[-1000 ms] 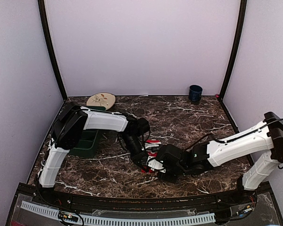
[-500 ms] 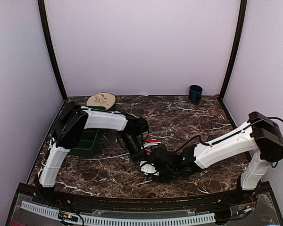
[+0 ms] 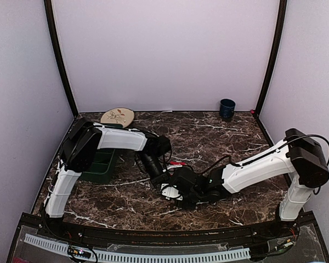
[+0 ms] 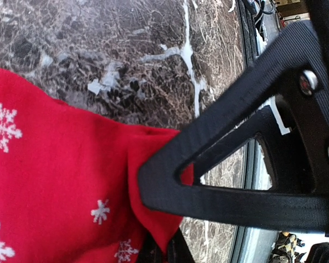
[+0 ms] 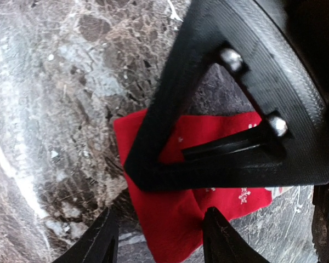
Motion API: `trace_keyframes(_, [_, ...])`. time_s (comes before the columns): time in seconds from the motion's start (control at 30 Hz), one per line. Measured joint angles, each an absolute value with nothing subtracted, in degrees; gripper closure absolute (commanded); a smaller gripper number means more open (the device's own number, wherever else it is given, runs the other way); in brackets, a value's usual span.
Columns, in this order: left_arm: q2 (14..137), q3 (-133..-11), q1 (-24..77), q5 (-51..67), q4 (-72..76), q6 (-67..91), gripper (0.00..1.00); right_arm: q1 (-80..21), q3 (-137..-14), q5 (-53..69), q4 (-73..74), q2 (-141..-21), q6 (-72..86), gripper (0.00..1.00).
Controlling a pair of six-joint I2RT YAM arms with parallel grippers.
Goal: Roll the socks
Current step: Roll the sock at the center of the board.
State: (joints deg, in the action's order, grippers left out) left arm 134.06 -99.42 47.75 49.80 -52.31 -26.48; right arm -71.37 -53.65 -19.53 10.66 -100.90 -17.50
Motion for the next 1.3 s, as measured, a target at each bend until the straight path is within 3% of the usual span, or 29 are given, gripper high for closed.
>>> trace_keyframes(0.13, [134.06, -99.42, 47.59, 50.24, -52.34, -26.48, 1.0, -70.28, -54.08, -18.98, 10.5, -101.38, -17.54, 0.55])
trace_keyframes(0.37, [134.1, -99.42, 46.98, 50.37, -52.42, -26.52, 1.0, -68.66, -56.14, -16.1, 11.03, -103.33, -17.19, 0.79])
trace_keyframes(0.63, [134.26, -99.55, 46.72, 50.37, -52.45, -26.52, 1.0, -68.03, -56.64, -13.89, 11.99, -103.68, -14.37, 0.82])
trace_keyframes(0.9, [134.41, -100.38, 46.7, 50.33, -52.51, -26.5, 1.0, -67.48, -54.96, -11.49, 11.9, -102.41, -11.68, 0.92])
trace_keyframes(1.17, [135.9, -101.86, 46.44, 50.37, -53.52, -24.43, 0.74, -66.15, -55.55, -8.25, 12.86, -102.43, -10.87, 0.97])
trace_keyframes(1.3, [135.96, -102.54, 46.22, 50.63, -54.37, -23.51, 0.71, -65.14, -56.18, -6.0, 13.89, -102.52, -10.15, 0.98])
